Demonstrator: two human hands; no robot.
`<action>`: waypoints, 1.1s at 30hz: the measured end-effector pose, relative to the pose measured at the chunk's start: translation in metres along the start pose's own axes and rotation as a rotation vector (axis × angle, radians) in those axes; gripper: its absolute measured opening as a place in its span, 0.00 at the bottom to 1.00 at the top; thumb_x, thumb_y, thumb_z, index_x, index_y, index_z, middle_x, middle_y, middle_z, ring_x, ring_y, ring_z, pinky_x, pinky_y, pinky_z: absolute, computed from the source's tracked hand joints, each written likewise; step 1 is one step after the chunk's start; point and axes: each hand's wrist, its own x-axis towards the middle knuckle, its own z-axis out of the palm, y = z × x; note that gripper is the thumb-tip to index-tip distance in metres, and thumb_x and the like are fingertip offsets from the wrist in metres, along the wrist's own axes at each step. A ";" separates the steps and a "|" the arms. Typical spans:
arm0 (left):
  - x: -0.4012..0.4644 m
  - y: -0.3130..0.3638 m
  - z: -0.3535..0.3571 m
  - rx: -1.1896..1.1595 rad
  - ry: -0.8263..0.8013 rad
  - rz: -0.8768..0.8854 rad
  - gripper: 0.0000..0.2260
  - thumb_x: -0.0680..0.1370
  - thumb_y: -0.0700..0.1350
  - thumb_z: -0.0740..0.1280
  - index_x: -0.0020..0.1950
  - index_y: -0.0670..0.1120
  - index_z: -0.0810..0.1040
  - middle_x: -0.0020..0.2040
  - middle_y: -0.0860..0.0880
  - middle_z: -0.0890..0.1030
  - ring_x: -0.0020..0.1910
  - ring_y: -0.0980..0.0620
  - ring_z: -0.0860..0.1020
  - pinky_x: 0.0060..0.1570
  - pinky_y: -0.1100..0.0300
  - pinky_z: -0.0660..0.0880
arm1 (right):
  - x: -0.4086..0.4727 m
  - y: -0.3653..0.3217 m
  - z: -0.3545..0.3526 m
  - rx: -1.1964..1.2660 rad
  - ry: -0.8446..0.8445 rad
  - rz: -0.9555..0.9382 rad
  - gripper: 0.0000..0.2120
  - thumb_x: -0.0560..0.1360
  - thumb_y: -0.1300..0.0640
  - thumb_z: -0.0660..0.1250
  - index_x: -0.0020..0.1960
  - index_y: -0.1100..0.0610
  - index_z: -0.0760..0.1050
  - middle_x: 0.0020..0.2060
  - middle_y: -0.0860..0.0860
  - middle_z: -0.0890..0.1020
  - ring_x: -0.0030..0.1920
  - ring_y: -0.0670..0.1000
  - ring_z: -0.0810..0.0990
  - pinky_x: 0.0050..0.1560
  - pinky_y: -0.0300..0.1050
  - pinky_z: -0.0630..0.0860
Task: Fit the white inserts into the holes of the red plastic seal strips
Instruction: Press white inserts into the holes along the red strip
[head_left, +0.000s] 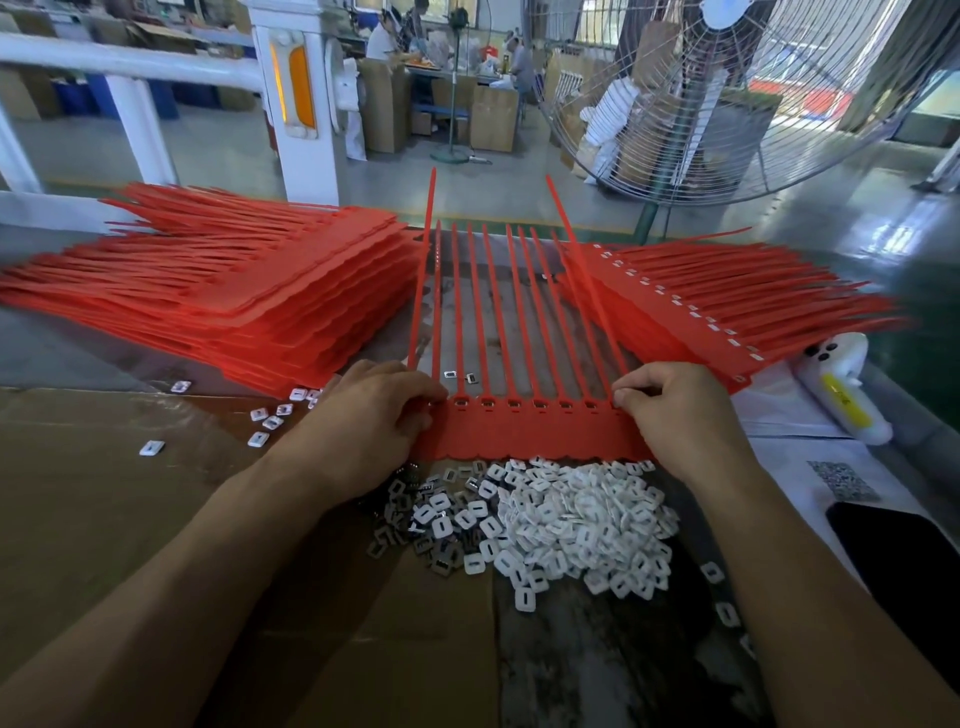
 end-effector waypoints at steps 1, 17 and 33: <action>0.000 0.000 0.000 -0.005 0.002 0.000 0.15 0.82 0.47 0.66 0.68 0.58 0.77 0.66 0.57 0.76 0.67 0.52 0.68 0.70 0.44 0.66 | 0.000 0.000 0.000 -0.012 0.000 0.002 0.06 0.79 0.58 0.70 0.49 0.51 0.85 0.40 0.37 0.80 0.42 0.37 0.77 0.39 0.32 0.67; 0.001 -0.001 0.001 -0.005 0.003 -0.002 0.16 0.82 0.48 0.66 0.69 0.58 0.76 0.65 0.58 0.76 0.67 0.53 0.68 0.70 0.45 0.66 | 0.002 0.004 0.000 0.042 0.044 0.069 0.05 0.78 0.57 0.71 0.46 0.49 0.85 0.40 0.39 0.82 0.41 0.40 0.79 0.38 0.36 0.70; 0.000 0.000 0.001 -0.003 0.008 -0.004 0.15 0.82 0.48 0.66 0.68 0.58 0.76 0.65 0.58 0.76 0.67 0.53 0.68 0.70 0.44 0.66 | -0.026 -0.039 -0.001 0.020 -0.237 -0.299 0.03 0.77 0.52 0.74 0.49 0.44 0.85 0.42 0.34 0.84 0.47 0.30 0.79 0.41 0.22 0.70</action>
